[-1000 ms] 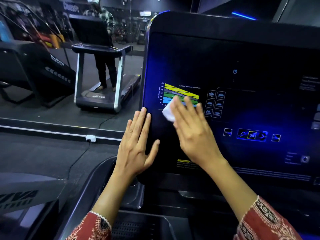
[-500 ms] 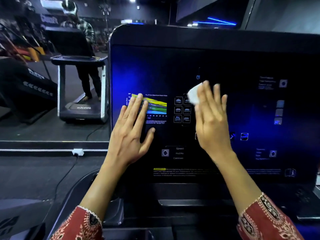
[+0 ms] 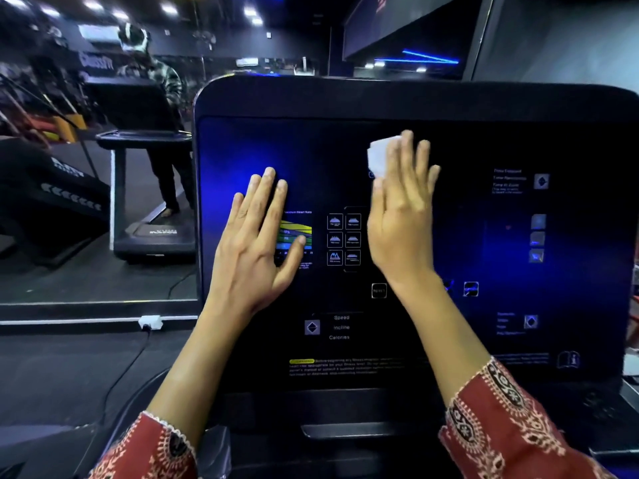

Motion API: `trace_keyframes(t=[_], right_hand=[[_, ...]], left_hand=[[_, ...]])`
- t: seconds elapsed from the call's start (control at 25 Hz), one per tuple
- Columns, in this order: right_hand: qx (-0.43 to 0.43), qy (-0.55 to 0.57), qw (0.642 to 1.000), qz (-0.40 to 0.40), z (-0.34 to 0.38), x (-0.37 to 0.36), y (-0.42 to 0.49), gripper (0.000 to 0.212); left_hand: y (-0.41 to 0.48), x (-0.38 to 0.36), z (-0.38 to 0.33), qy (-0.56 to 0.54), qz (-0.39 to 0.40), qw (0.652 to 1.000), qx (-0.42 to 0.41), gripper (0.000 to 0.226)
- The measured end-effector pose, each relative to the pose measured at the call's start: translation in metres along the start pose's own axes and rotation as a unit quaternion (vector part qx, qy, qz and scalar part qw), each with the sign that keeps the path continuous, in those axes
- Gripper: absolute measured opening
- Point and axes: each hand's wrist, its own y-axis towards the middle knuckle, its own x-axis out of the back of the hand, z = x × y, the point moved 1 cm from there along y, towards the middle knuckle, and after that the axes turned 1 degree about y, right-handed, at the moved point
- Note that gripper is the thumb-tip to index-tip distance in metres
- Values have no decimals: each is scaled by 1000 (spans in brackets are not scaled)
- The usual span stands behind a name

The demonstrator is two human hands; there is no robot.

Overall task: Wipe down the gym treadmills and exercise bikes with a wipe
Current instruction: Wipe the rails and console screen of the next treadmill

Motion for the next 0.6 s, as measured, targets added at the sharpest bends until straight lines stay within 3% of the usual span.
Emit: trace_keyframes(t=[0.16, 0.32, 0.4, 0.6], right_hand=[[158, -42, 984, 66, 15, -10, -14, 45], [-22, -45, 998, -30, -22, 9, 11, 46], [-59, -35, 997, -44, -14, 2, 22, 47], [130, -26, 991, 16, 25, -22, 32, 46]], left_hand=[[14, -2, 0, 4, -13, 1000, 0, 62], [24, -2, 2, 4, -18, 1000, -2, 63], [30, -3, 2, 3, -20, 1000, -7, 63], [46, -7, -1, 10, -30, 999, -5, 64]])
